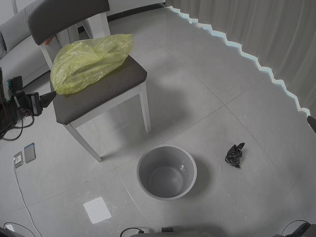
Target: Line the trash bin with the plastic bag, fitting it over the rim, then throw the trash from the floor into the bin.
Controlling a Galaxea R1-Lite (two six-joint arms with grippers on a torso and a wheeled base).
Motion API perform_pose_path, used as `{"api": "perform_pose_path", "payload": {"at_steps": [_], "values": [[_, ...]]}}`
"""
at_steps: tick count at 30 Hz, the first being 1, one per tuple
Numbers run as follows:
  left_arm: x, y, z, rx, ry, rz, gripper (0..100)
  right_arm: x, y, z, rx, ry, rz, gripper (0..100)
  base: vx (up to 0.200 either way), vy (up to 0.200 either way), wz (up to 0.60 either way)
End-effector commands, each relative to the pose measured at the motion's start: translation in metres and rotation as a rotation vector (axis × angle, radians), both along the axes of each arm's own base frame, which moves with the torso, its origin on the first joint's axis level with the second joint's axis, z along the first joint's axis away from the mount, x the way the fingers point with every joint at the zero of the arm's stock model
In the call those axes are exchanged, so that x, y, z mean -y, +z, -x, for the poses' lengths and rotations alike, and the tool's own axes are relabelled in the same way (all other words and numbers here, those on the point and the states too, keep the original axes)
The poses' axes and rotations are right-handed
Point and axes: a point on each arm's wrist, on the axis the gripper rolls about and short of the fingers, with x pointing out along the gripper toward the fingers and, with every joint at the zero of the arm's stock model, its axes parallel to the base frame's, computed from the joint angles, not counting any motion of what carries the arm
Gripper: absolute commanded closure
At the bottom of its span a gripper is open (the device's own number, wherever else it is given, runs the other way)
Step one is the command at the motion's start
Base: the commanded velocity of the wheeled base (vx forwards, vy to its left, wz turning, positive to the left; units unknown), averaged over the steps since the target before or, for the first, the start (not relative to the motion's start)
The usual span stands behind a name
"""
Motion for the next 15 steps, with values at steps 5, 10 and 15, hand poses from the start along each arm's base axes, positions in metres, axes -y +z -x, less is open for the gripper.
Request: {"api": "perform_pose_path", "payload": {"at_steps": [5, 10, 15], "values": [[-0.013, -0.017, -0.095, -0.076, 0.089, -0.169, 0, -0.007, -0.005, -0.016, -0.063, 0.065, 0.007, 0, 0.0, 0.0, 0.0], [-0.007, -0.012, -0.108, -0.065, 0.08, -0.256, 0, -0.008, -0.004, -0.017, -0.057, 0.069, 0.003, 0, 0.0, 0.0, 0.0], [-0.003, -0.013, -0.119, -0.066, 0.092, -0.289, 0, -0.008, -0.003, -0.017, -0.052, 0.069, -0.001, 0, 0.0, 0.0, 0.0]]}}
